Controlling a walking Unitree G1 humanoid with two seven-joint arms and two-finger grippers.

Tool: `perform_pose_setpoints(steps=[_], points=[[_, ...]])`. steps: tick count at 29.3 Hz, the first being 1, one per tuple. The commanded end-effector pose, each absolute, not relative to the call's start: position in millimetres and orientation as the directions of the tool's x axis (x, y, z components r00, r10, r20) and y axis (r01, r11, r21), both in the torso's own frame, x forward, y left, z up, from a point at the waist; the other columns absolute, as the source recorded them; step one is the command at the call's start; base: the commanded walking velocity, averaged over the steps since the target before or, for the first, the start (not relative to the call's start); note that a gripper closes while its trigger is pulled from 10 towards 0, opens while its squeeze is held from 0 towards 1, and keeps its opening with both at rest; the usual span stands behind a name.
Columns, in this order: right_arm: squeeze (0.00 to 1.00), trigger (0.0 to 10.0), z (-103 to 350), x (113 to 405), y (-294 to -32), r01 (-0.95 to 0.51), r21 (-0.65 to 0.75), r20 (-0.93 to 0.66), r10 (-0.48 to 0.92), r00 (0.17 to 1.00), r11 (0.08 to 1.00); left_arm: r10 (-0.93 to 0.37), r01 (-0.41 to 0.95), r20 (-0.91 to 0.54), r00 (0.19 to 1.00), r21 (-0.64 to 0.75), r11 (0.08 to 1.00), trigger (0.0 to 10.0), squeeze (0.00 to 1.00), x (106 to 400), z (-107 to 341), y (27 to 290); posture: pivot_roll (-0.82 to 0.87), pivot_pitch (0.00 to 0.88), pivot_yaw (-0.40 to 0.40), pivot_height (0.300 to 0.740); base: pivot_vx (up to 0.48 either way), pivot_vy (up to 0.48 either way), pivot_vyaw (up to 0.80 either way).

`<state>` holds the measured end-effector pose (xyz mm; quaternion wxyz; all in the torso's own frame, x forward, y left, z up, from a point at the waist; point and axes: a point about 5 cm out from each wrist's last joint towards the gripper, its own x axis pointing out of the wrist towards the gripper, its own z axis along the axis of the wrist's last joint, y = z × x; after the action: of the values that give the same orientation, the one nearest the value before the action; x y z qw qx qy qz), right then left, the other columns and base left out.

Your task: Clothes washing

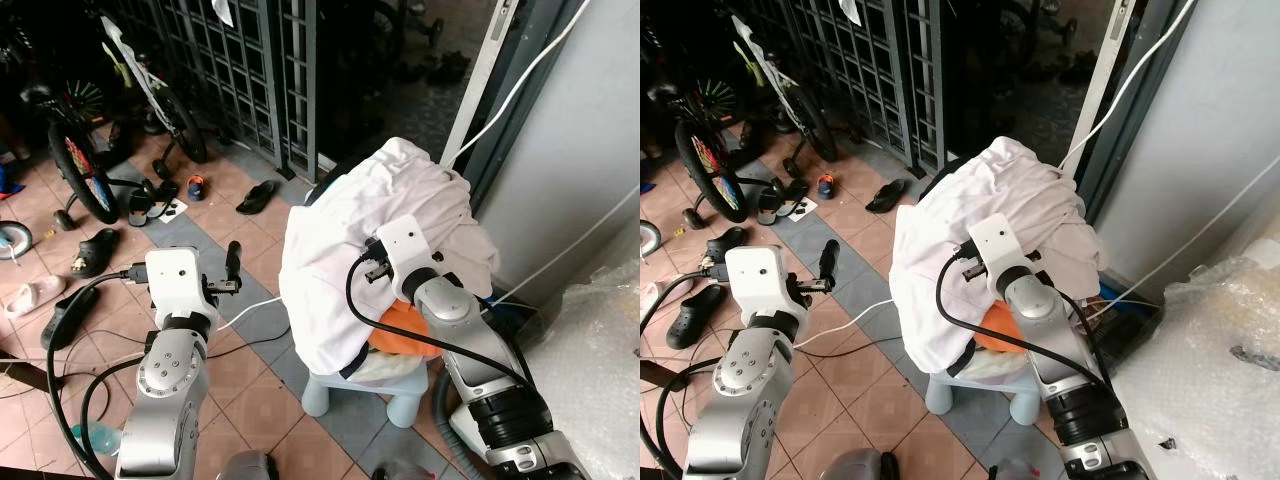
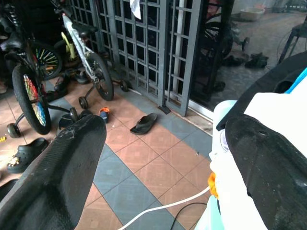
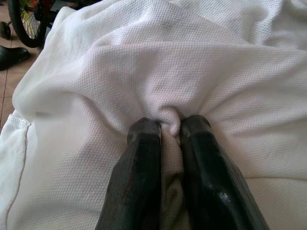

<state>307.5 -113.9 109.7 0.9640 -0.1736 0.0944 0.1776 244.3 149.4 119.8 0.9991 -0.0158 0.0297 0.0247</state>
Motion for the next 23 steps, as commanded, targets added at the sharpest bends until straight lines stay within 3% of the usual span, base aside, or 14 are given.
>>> perform_pose_setpoints(steps=[1, 9, 14, 18, 23], points=[[0.0, 0.0, 106.6, 305.0, -113.3, -0.391, -0.277, -0.256, 0.324, 0.911, 0.878, 0.058, -0.06, -0.054, 0.997, -0.022, 0.998, 10.0, 0.0, 246.3, 122.4, 149.9, 0.02, 0.083, 0.029, 0.74, 0.0, 0.0, 0.0], [0.0, 0.0, 142.1, 303.3, -110.0, -0.361, -0.196, -0.032, 0.362, 0.932, 0.912, 0.088, -0.089, -0.047, 0.995, -0.024, 0.996, 10.0, 0.0, 246.0, 122.2, 151.9, 0.02, 0.07, 0.012, 0.74, 0.0, 0.0, 0.0], [0.0, 0.0, 159.0, 287.9, -128.9, -0.271, -0.164, 0.037, 0.281, 0.959, 0.948, 0.115, -0.116, -0.049, 0.992, -0.023, 0.993, 10.0, 0.0, 238.1, 116.4, 155.4, 0.01, 0.026, 0.019, 0.74, 0.0, 0.0, 0.0], [0.0, 0.0, 187.4, 277.4, -123.3, -0.311, -0.161, 0.176, 0.337, 0.925, 0.937, 0.121, -0.122, -0.051, 0.991, -0.009, 0.992, 10.0, 0.0, 240.8, 113.6, 158.7, 0.0, 0.005, 0.036, 0.74, 0.0, 0.0, 0.0], [0.0, 0.0, 229.9, 281.8, -118.6, -0.304, -0.031, 0.306, 0.298, 0.904, 0.952, 0.119, -0.119, -0.04, 0.992, -0.002, 0.993, 10.0, 0.0, 251.6, 116.0, 157.9, -0.02, 0.0, 0.067, 0.74, 0.0, 0.0, 0.0]])
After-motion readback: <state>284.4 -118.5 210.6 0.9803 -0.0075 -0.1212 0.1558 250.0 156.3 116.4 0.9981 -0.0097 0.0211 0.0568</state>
